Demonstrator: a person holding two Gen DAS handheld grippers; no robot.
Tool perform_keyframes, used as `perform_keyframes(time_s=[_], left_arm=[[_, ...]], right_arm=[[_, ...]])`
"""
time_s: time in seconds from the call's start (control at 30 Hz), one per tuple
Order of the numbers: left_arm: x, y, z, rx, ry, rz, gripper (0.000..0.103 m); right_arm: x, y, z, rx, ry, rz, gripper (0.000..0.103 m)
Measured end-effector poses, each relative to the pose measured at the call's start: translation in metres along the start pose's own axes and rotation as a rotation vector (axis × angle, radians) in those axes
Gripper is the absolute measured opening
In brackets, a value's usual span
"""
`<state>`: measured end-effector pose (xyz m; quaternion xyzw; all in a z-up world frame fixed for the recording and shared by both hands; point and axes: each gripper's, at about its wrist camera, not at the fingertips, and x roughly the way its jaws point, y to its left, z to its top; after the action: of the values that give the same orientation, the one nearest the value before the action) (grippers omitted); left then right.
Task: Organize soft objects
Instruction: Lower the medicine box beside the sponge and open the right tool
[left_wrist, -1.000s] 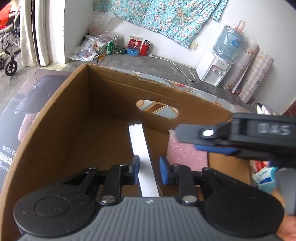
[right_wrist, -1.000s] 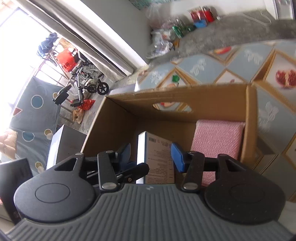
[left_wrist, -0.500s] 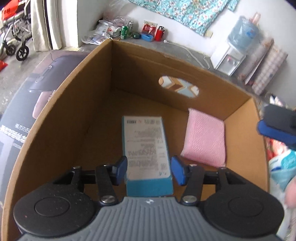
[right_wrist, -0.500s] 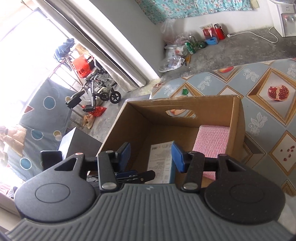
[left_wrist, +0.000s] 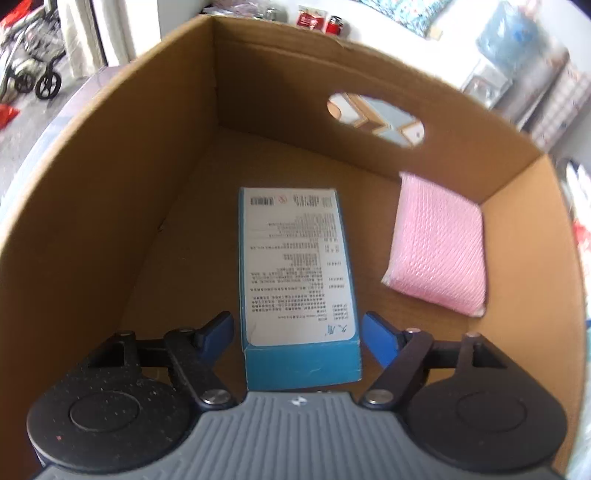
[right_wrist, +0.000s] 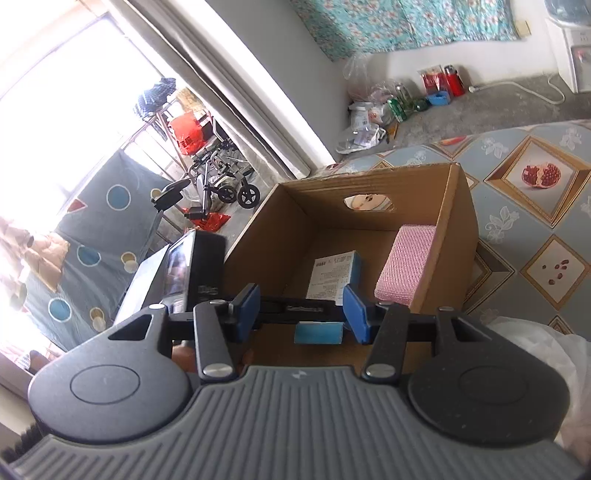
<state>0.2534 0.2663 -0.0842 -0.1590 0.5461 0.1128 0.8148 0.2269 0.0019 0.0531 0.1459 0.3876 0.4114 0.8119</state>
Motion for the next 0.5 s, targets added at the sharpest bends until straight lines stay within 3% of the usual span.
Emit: perform_keyframes(time_s=[0.27,0.5], left_arm=[[-0.001,-0.010,0.004,0.141,-0.055,0.015,0.073],[0.005,-0.020,0.015,0.245,-0.081,-0.029,0.073]], right_arm=[[-0.012,0.010,-0.009,-0.062,-0.015,0.000,0.051],[-0.009,0.007,-0.010,-0.059,0.001,-0.003,0.051]])
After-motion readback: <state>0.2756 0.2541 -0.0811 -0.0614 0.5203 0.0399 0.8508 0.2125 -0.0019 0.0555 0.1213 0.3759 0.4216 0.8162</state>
